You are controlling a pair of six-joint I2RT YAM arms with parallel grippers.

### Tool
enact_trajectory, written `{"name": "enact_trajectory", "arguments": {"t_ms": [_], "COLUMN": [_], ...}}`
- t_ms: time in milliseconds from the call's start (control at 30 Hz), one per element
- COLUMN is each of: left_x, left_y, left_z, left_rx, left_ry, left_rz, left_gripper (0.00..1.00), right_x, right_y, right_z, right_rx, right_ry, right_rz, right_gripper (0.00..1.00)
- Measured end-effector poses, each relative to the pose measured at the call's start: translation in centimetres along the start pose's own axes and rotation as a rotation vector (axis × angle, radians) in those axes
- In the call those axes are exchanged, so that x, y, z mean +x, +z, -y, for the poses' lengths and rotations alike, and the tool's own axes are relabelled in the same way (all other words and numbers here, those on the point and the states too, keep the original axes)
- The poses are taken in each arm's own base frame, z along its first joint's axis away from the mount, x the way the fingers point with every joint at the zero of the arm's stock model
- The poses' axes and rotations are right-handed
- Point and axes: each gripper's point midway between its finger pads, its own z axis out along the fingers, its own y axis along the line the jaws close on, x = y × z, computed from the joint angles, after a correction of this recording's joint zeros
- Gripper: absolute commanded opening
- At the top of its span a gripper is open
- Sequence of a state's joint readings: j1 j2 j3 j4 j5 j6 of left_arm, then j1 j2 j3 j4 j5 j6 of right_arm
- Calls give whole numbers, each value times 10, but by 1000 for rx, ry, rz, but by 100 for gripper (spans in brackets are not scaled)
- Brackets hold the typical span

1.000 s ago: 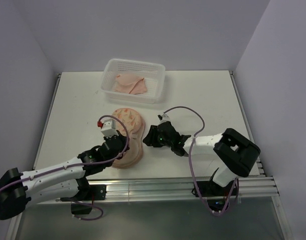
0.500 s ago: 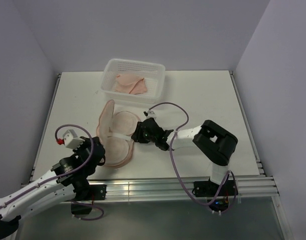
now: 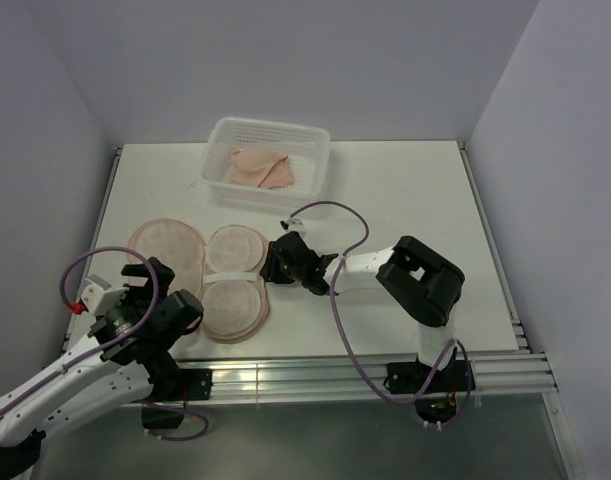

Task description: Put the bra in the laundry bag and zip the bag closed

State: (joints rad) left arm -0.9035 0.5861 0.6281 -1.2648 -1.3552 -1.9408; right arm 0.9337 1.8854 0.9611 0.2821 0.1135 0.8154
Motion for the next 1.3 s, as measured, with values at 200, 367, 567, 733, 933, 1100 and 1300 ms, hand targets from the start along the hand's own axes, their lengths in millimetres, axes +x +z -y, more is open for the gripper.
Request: {"name": "enact_trajectory", "arguments": {"t_ms": [200, 367, 567, 733, 933, 1100, 1300], "left_x": [-19, -16, 43, 109, 119, 120, 167], "left_y": [-3, -9, -16, -2, 50, 113, 179], "left_z": [4, 36, 85, 130, 216, 280, 294], "left_rx": [46, 136, 254, 293, 343, 378, 358], "left_ry": [-49, -5, 213, 446, 427, 358, 362], "left_rz": [9, -46, -194, -337, -389, -411, -516], "left_gripper": [93, 80, 63, 57, 53, 53, 63], "right_x": [-11, -47, -92, -131, -142, -131, -127], "right_y": [-22, -60, -97, -120, -150, -165, -182], "right_z": [-2, -21, -22, 6, 29, 39, 39], "right_rx": [7, -26, -15, 44, 67, 69, 32], "right_ry": [-58, -137, -200, -180, -159, -172, -183], "right_rz": [9, 96, 199, 271, 331, 328, 348], "right_gripper": [40, 22, 2, 2, 3, 4, 5]}}
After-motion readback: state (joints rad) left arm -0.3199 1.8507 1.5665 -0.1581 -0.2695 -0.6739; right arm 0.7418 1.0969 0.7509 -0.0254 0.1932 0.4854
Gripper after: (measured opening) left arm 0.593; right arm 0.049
